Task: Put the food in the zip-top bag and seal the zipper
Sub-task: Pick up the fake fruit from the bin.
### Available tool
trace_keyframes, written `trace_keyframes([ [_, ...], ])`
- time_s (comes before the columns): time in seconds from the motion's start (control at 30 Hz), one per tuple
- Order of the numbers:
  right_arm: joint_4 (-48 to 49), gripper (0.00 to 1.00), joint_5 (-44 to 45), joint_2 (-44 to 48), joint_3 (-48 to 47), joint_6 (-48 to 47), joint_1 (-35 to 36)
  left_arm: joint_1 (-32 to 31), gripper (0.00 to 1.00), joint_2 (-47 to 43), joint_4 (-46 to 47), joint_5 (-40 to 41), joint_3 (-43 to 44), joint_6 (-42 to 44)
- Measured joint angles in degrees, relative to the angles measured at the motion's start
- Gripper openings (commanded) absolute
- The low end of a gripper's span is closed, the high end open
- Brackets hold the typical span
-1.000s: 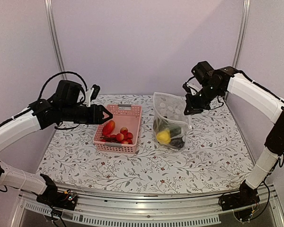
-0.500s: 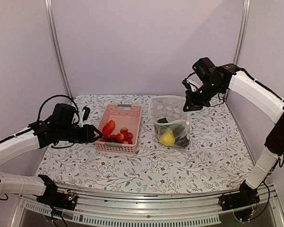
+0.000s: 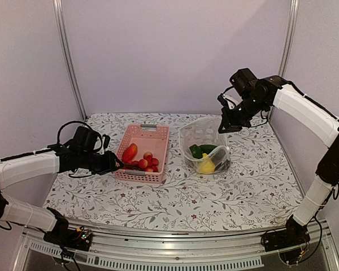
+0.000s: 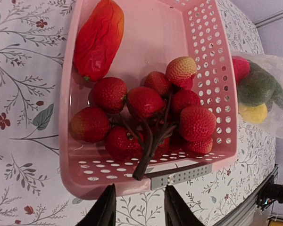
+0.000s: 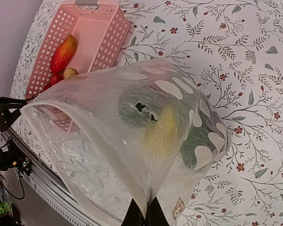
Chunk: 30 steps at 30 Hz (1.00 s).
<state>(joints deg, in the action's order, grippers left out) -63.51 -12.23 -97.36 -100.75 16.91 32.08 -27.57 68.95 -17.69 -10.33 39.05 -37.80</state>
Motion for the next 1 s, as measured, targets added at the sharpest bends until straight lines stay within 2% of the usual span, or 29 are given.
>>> trace_keyframes([
  [0.33,0.07,0.00,-0.11,1.57,2.60,0.66,0.00,0.85,0.23,4.33,3.76,-2.10,0.26,-1.11],
  [0.7,0.13,0.00,-0.11,2.93,4.31,1.27,0.00,1.03,0.03,6.95,6.27,-3.61,2.10,-1.66],
  [0.77,0.20,0.00,-0.11,3.21,4.76,1.29,0.00,1.03,0.00,6.95,5.90,-3.76,3.45,-1.38],
  [1.0,0.24,0.00,-0.11,3.34,4.94,1.31,0.00,1.03,0.00,6.71,0.70,-3.80,12.79,0.02],
])
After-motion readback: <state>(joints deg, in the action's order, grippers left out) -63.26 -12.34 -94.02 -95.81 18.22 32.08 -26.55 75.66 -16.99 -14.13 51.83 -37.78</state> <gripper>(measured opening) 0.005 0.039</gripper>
